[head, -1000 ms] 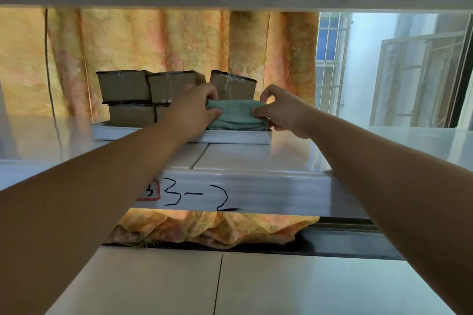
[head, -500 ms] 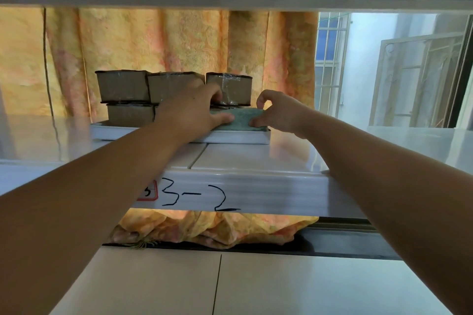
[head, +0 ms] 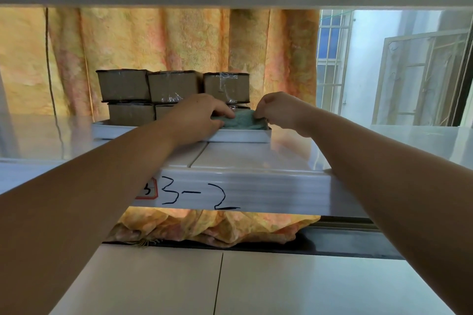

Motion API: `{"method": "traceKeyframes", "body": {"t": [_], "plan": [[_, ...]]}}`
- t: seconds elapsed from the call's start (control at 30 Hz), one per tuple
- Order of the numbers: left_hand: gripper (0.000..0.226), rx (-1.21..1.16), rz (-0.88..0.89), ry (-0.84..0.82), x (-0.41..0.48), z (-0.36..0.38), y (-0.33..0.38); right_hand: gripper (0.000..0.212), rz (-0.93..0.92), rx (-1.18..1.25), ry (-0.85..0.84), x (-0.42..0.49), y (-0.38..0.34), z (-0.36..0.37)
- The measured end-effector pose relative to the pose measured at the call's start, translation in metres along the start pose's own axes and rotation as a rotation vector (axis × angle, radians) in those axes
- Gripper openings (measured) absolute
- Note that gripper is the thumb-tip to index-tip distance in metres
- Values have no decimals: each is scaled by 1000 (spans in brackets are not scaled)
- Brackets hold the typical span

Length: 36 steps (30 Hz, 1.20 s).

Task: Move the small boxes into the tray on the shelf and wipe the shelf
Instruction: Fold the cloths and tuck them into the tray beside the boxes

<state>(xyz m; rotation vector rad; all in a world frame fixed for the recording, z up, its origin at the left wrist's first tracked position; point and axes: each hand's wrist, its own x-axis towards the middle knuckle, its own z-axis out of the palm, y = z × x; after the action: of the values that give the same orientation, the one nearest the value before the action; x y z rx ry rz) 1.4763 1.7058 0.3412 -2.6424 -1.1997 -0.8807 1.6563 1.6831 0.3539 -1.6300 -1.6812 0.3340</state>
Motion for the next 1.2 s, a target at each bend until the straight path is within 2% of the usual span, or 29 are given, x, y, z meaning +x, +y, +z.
{"method": "traceKeyframes", "body": {"t": [0.07, 0.17, 0.3, 0.4, 0.5, 0.6, 0.73, 0.8, 0.93, 1.03, 1.13, 1.2], "plan": [[33, -7, -9, 4, 1, 2, -2, 7, 15, 17, -11, -1, 0, -1], [27, -71, -41, 46, 4, 5, -5, 11, 45, 72, -11, 0, 1, -3], [28, -97, -97, 86, 5, 7, -6, 13, 103, 291, 30, 1, 1, -5], [29, -98, -80, 120, 5, 4, -4, 11, 69, 448, 11, -1, -2, -8], [27, -148, -11, 246, 5, 2, -5, 20, -20, 668, -50, -3, -6, -11], [25, -375, -5, 361, 5, -1, -4, 24, -97, 921, -70, -5, -8, -15], [30, -786, -85, 264, 5, -5, -2, 21, -116, 1108, -83, -6, -9, -19], [27, -983, -142, 208, 6, -6, -3, 20, -111, 1113, -115, -7, -10, -20], [29, -1070, -198, 216, 8, -7, -6, 24, -51, 959, -144, -3, -7, -16], [27, -1155, -216, 227, 9, -6, -7, 43, -54, 688, -124, -5, -7, -13], [14, -1179, -251, 247, 10, -5, -8, 67, -159, 538, -273, -12, -11, -10], [6, -1187, -266, 260, 9, -6, -7, 70, -211, 509, -344, -13, -13, -7]]}}
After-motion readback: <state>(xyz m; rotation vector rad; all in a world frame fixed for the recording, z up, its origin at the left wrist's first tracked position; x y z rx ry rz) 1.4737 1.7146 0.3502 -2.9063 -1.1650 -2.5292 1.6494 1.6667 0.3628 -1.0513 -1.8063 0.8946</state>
